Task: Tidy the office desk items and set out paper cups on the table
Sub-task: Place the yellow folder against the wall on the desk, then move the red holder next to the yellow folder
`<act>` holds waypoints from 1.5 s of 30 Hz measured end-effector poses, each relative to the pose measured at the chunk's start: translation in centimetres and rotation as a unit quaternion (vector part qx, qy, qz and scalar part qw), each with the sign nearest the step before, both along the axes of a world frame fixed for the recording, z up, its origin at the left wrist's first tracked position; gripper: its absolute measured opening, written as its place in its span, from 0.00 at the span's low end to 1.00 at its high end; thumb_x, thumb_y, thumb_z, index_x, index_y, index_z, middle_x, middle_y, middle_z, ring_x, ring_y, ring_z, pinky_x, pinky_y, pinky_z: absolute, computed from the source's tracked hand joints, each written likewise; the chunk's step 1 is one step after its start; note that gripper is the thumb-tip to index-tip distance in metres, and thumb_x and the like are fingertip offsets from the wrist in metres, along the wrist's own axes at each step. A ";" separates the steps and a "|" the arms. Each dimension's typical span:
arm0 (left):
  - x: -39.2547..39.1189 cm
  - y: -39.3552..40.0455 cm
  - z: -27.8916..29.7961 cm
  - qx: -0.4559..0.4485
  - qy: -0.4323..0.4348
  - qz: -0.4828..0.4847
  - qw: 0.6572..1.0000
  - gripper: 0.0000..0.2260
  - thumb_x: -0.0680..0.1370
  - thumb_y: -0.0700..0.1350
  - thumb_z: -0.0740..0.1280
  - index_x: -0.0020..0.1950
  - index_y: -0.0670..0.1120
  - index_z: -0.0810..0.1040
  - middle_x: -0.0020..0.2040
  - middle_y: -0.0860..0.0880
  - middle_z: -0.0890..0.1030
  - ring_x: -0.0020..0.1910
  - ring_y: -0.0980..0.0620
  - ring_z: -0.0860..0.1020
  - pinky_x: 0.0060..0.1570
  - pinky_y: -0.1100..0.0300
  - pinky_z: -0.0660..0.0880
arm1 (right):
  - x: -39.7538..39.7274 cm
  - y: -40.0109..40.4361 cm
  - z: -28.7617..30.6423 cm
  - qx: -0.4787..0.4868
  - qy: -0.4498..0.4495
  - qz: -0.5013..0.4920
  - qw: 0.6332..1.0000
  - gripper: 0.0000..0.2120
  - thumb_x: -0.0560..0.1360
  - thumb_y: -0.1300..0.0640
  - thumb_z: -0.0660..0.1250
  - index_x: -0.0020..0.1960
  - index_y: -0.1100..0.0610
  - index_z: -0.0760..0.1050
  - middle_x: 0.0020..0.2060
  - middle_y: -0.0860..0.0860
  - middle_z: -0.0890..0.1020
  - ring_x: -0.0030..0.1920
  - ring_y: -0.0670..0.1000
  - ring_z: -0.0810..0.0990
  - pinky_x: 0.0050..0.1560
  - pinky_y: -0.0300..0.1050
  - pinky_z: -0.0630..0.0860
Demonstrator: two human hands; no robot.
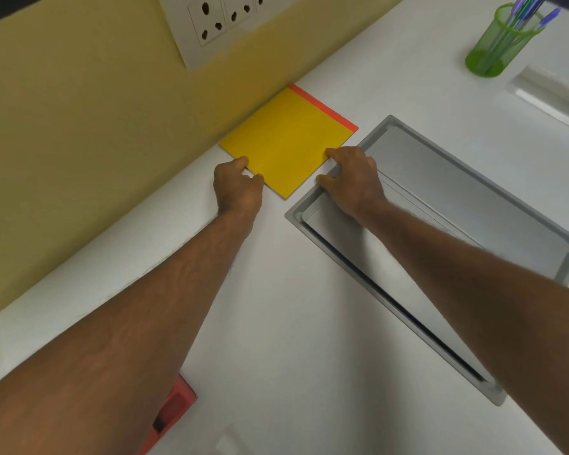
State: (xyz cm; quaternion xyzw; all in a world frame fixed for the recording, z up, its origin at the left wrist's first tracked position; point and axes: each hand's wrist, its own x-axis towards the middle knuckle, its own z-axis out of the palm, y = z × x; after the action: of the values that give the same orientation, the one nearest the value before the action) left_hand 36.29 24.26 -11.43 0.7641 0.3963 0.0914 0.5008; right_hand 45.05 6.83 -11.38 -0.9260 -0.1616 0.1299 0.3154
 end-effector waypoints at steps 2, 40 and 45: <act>-0.1 0.0 -0.1 0.020 0.004 -0.027 0.999 0.25 0.80 0.39 0.69 0.76 0.39 0.69 0.74 0.42 0.71 0.69 0.48 0.74 0.61 0.67 0.67 | 0.1 -0.1 -0.1 -0.003 -0.002 0.002 1.000 0.26 0.80 0.50 0.69 0.76 0.52 0.69 0.76 0.51 0.69 0.76 0.58 0.64 0.71 0.55 0.67; -15.8 -5.5 5.7 0.052 0.038 -0.142 0.988 0.19 0.82 0.43 0.65 0.73 0.44 0.74 0.74 0.46 0.71 0.74 0.49 0.69 0.75 0.54 0.65 | -19.5 -7.4 4.8 0.006 -0.027 0.087 0.996 0.21 0.78 0.58 0.67 0.71 0.58 0.71 0.70 0.54 0.73 0.70 0.57 0.70 0.69 0.44 0.66; -22.1 -4.9 8.0 0.051 0.021 -0.107 0.993 0.17 0.81 0.43 0.66 0.70 0.46 0.76 0.71 0.47 0.73 0.69 0.48 0.74 0.71 0.52 0.70 | -26.3 -7.7 6.4 0.020 0.002 0.090 0.996 0.19 0.79 0.58 0.67 0.70 0.55 0.72 0.69 0.50 0.74 0.69 0.54 0.71 0.62 0.47 0.74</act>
State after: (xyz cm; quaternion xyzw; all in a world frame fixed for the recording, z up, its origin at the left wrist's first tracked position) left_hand 14.24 19.37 -3.44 0.8284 0.3178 0.0412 0.4595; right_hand 18.79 -0.89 -5.01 -0.9010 -0.2462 0.1563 0.3212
